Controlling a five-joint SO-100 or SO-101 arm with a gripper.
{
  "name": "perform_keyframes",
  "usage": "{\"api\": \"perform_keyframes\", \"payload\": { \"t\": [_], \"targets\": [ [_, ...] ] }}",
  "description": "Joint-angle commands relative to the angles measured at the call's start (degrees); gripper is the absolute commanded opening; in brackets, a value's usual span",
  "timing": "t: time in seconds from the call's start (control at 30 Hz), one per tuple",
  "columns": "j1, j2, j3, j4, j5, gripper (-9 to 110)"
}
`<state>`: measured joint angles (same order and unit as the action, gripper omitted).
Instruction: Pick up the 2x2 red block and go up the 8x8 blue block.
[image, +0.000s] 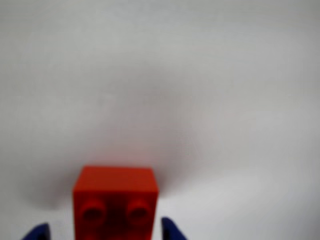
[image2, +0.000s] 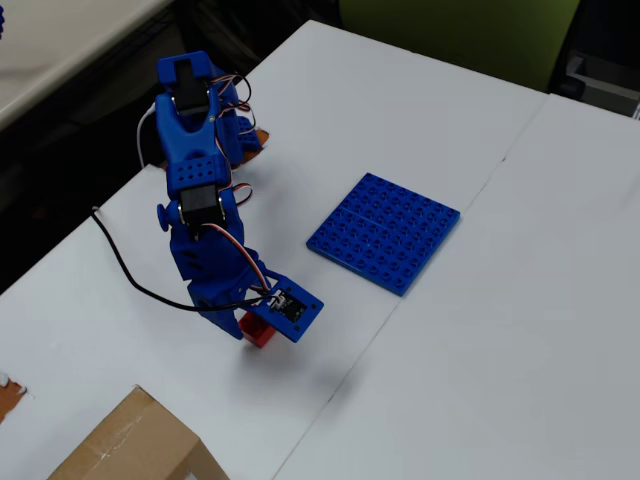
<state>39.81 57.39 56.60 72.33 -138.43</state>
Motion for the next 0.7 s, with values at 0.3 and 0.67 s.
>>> {"api": "perform_keyframes", "payload": {
  "t": [0.3,0.67],
  "targets": [
    [-0.4,0.3,-3.8,-0.4,2.0,27],
    [-1.0,-0.4,-4.5,-0.7,3.9,27]
  ]
}}
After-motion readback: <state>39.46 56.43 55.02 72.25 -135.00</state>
